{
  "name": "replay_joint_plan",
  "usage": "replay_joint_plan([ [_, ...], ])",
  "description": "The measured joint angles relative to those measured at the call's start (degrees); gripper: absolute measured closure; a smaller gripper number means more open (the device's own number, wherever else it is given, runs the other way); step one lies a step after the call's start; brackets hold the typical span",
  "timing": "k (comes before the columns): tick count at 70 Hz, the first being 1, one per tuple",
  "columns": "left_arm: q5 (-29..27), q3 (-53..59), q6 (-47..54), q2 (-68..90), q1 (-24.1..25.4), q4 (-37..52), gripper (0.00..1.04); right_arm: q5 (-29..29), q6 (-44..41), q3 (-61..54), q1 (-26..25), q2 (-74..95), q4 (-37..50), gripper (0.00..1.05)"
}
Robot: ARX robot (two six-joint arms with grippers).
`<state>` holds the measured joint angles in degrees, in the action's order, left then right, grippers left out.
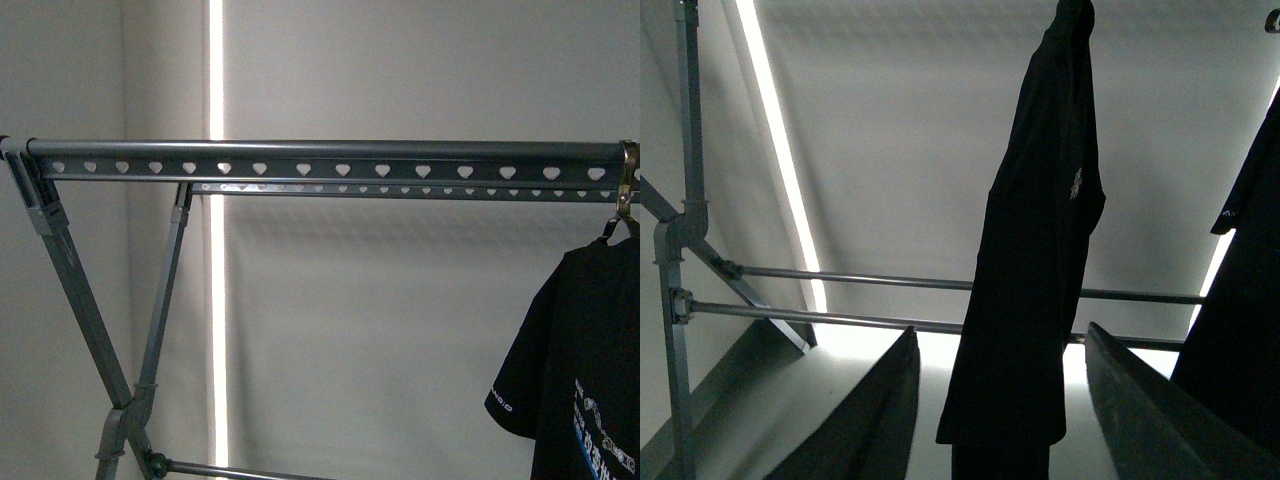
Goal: Hang clothes on hanger
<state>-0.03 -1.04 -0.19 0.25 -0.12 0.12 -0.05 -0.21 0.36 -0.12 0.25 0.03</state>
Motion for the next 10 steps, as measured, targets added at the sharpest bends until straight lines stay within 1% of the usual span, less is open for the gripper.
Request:
replay_joint_plan([
  [1,0.0,0.0,-0.02,0.0,0.0,0.0,0.36,0.0,0.0,0.0,0.0,0.0,0.0,0.42],
  [5,0.0,0.0,0.0,0.0,0.0,0.0,0.24,-0.02,0.0,0.0,0.0,0.0,0.0,0.3],
  [10,-0.02,0.0,-0.02,0.0,0.0,0.0,0.1,-0.02,0.0,0.0,0.0,0.0,0.0,0.18],
])
